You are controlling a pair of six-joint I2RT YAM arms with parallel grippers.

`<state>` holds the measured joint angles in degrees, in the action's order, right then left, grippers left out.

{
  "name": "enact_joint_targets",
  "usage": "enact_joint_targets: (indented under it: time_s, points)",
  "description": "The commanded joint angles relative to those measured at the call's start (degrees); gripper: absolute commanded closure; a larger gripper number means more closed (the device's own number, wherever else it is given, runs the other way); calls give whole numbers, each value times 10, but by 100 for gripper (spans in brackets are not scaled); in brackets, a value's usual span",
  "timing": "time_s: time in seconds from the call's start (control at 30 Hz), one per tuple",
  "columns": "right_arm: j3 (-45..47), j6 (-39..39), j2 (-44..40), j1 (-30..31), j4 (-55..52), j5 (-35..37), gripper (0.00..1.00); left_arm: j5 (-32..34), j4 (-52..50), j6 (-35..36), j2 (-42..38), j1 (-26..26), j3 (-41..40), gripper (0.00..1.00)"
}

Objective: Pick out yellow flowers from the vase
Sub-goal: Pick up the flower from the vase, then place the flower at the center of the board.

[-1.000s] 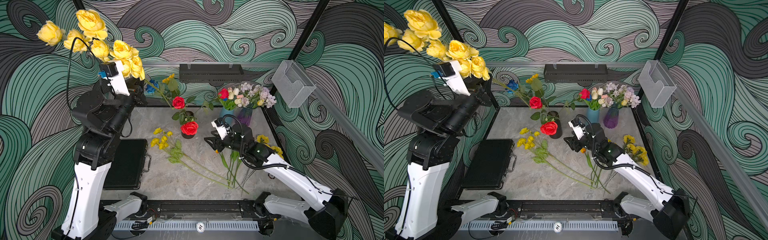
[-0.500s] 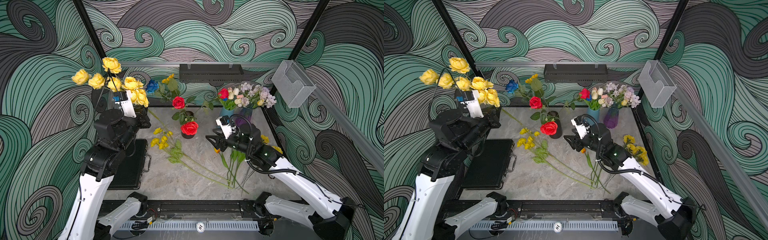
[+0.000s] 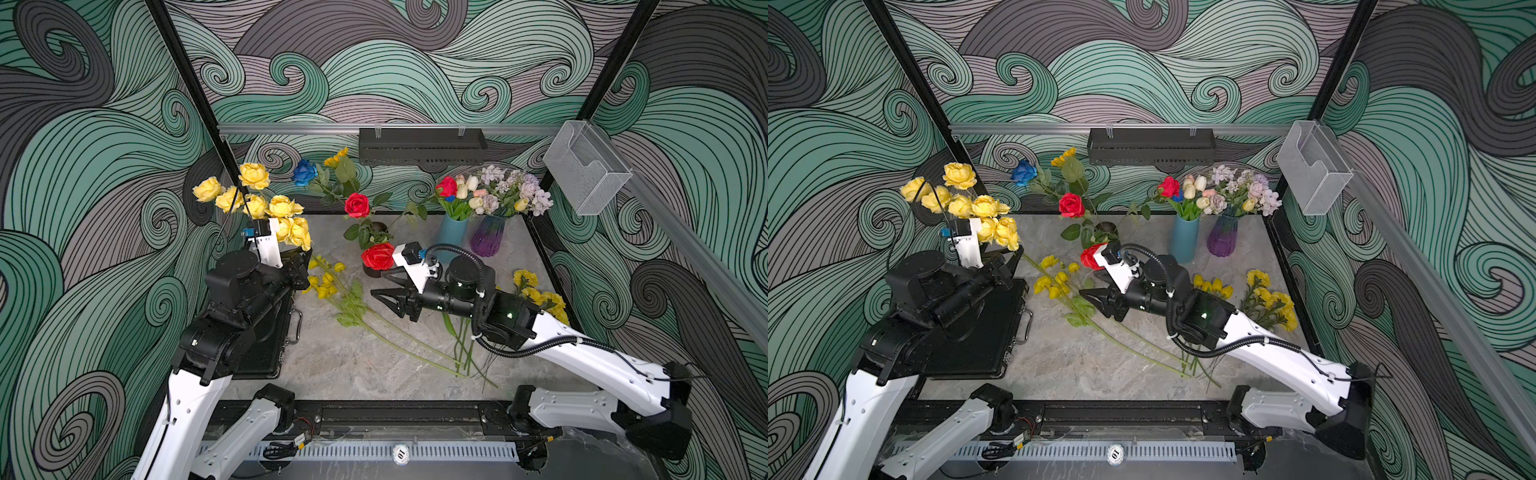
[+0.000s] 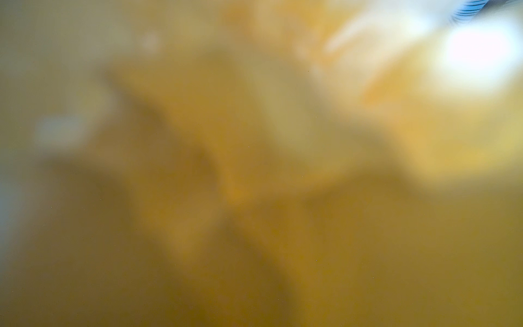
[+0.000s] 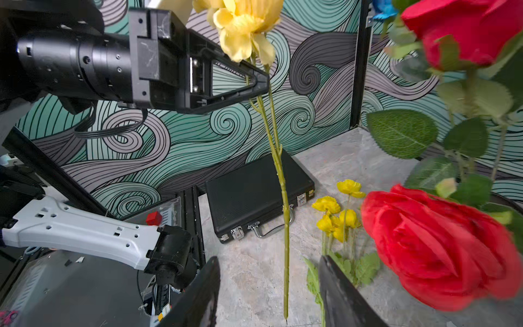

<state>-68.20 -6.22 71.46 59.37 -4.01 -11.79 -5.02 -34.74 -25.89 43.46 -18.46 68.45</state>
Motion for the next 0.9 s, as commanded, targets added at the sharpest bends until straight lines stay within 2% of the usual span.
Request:
enact_joint_targets:
  time_s: [0.0,0.13,0.27,0.47,0.63,0.83,0.87]
  points:
    - [-33,0,36,20,-4,27,46,-55,44,-32,-10,-2,-15,100]
    - [-62,12,82,34,-26,48,46,-110,73,-64,-12,-3,-49,100]
    - [-79,25,115,37,-50,82,49,-164,67,-69,2,-3,-50,100]
    - [-83,38,138,38,-71,109,53,-190,79,-72,2,-3,-69,100]
    - [-85,41,144,38,-79,111,67,-197,88,-75,6,-3,-86,100]
    - [-86,45,147,38,-91,122,91,-180,83,-67,2,-2,-97,100]
    - [-87,45,148,38,-92,125,92,-175,78,-62,1,-3,-98,96]
